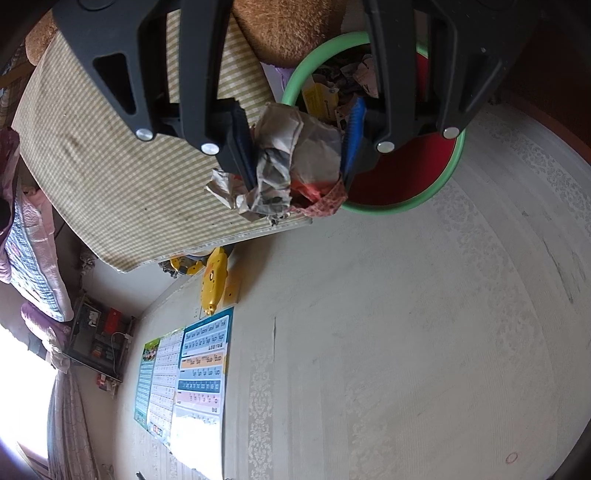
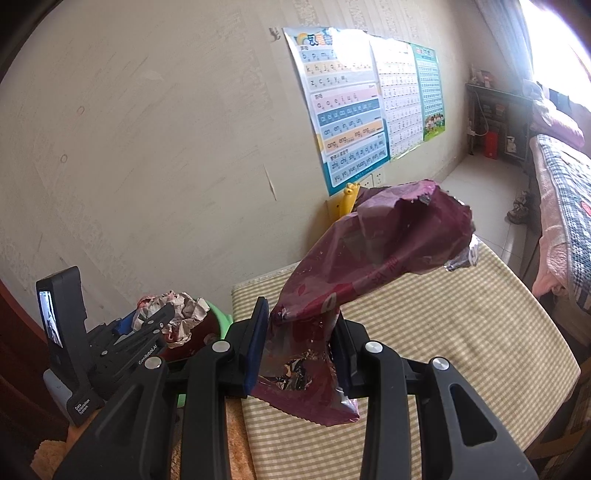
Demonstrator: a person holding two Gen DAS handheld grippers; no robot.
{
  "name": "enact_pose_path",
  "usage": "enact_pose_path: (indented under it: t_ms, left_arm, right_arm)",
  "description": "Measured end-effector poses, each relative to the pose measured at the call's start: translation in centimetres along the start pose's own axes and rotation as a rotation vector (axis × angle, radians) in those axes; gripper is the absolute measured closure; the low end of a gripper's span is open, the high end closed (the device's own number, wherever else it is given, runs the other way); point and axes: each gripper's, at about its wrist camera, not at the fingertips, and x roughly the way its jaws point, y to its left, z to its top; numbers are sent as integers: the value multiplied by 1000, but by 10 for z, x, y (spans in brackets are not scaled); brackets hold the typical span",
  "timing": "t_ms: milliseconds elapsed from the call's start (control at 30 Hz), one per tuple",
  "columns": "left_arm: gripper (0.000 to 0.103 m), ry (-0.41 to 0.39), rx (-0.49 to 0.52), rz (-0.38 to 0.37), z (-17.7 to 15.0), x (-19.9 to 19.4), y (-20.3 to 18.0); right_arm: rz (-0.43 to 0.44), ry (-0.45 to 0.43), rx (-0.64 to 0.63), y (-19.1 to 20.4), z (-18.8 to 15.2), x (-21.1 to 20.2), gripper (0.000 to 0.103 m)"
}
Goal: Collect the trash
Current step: 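Carry the foil to the bucket with left tool while right tool carries the pink wrapper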
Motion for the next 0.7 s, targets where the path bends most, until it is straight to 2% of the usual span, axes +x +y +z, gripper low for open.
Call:
enact_pose_path:
  t_ms: [700]
  left_arm:
    - [63, 65, -87, 82, -13, 34, 58]
  right_arm:
    - [41, 83, -89, 47, 5, 47, 72]
